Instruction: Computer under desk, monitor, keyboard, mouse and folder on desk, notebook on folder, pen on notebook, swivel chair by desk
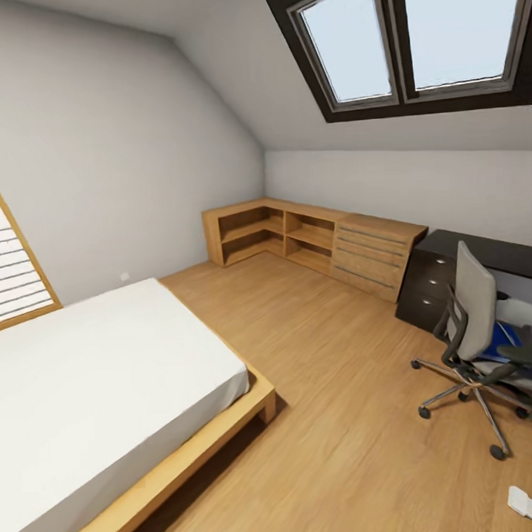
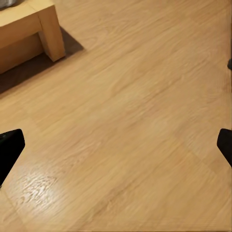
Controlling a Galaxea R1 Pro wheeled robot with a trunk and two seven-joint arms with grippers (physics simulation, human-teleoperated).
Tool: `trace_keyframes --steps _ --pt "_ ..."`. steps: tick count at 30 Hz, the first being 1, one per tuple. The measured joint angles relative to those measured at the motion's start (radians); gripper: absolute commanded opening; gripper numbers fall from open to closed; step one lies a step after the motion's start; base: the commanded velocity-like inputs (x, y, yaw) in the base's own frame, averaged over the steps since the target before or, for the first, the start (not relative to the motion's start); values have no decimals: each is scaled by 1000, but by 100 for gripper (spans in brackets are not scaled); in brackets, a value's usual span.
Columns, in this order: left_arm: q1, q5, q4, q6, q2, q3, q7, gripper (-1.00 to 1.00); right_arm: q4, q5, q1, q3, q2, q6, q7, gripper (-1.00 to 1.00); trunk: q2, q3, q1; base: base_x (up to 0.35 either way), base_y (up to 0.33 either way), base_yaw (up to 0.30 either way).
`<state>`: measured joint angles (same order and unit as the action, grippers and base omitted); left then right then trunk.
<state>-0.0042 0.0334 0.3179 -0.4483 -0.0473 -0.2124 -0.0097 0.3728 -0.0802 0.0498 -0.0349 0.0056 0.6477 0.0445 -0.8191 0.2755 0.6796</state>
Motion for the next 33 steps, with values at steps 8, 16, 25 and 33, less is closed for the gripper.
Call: trace_keyframes --steps 8,16,25,33 --pt "0 0 0 0 0 0 0 100 1 0 0 0 0 0 0 100 0 0 0 229 230 -278" --pt "0 0 0 0 0 0 0 100 1 0 0 0 0 0 0 100 0 0 0 260 143 -278" --pt "0 0 0 0 0 0 0 100 1 0 0 0 0 0 0 100 0 0 0 193 9 -278" --pt "0 0 -1 0 -1 0 0 100 0 0 0 0 0 0 0 100 0 0 0 13 0 -278"
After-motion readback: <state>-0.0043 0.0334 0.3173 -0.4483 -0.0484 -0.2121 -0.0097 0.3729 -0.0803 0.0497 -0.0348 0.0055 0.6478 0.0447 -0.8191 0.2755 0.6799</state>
